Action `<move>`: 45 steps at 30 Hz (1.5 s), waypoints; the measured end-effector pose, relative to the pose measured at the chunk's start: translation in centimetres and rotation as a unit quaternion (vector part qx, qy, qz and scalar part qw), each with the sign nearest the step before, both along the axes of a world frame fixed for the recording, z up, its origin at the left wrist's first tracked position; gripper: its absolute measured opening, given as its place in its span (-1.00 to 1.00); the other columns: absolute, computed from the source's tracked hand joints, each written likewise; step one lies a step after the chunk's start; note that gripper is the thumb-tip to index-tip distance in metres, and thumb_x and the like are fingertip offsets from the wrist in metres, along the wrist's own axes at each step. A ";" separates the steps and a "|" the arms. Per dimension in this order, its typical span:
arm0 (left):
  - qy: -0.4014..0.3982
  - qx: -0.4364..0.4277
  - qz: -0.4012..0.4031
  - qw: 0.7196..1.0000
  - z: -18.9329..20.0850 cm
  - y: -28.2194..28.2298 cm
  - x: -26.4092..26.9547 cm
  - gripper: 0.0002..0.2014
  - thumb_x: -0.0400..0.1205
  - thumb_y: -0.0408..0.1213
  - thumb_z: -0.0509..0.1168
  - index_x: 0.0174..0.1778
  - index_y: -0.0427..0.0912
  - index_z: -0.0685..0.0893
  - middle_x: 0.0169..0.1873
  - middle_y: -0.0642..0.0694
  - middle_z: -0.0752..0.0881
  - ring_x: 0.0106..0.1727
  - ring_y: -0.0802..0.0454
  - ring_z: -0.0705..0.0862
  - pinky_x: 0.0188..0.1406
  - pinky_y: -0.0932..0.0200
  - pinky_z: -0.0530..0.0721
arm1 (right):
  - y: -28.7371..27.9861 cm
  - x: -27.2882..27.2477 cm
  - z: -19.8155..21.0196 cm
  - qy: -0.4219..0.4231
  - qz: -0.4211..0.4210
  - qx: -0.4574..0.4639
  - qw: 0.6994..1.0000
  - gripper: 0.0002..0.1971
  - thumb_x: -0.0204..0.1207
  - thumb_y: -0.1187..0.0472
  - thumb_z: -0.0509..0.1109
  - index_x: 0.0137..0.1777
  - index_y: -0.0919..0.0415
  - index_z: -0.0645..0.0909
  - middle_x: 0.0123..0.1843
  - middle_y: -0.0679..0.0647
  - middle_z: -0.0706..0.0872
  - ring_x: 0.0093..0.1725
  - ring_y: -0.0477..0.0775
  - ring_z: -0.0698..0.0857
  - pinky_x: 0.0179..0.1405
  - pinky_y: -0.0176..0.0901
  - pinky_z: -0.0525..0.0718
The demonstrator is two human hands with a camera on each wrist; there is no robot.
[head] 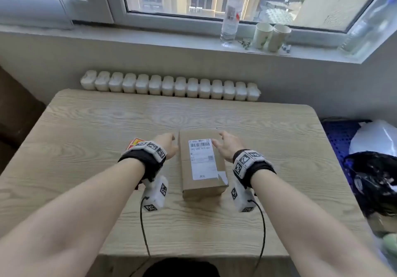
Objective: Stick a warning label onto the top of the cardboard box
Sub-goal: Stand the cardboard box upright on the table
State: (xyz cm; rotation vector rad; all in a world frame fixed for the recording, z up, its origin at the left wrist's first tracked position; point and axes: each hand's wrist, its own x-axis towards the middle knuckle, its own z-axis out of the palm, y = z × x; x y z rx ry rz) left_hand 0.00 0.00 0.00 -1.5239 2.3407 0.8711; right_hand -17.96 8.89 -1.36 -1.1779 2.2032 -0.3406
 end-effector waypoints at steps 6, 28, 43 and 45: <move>-0.002 0.104 0.036 0.994 -3.6 1.1 0.1 -0.42 0.64 -0.12 0.20 0.56 -0.26 0.27 0.45 -0.27 0.53 0.45 -0.19 0.52 0.38 0.04 0.49 | 0.7 0.3 -2.9 -0.080 -0.053 0.027 0.995 -0.46 0.57 0.04 0.29 0.50 0.20 0.30 0.48 0.19 0.54 0.45 0.24 0.52 0.44 0.04 0.45; 0.307 0.246 0.254 0.883 -0.1 0.1 -0.9 -0.55 0.66 0.06 0.09 0.43 -0.03 0.30 0.29 -0.20 0.61 0.30 -0.19 0.61 0.30 -0.22 0.54 | 0.5 -1.5 -0.3 -0.281 -0.178 -0.154 0.931 -0.21 0.28 0.05 0.61 0.50 -0.01 0.34 0.24 0.16 0.64 0.27 0.09 0.63 0.29 0.13 0.65; 0.370 0.263 0.298 0.840 1.1 -1.0 -2.8 -0.82 0.69 -0.12 0.11 0.14 -0.08 0.35 0.15 -0.13 0.56 0.14 -0.08 0.54 0.10 -0.09 0.53 | -0.4 -1.9 0.9 -0.378 -0.239 -0.171 0.878 -0.77 0.61 0.11 0.22 0.23 0.12 0.43 0.20 0.15 0.63 0.08 0.15 0.61 -0.08 -0.09 0.51; 0.369 0.257 0.294 0.843 1.0 -1.0 -3.1 -0.81 0.69 -0.20 0.10 0.20 -0.11 0.35 0.17 -0.14 0.55 0.15 -0.06 0.52 0.07 -0.05 0.51 | -0.4 -1.8 0.8 -0.373 -0.230 -0.172 0.882 -0.62 0.62 0.17 0.19 0.43 0.04 0.34 0.24 0.13 0.64 0.15 0.14 0.64 -0.04 -0.09 0.55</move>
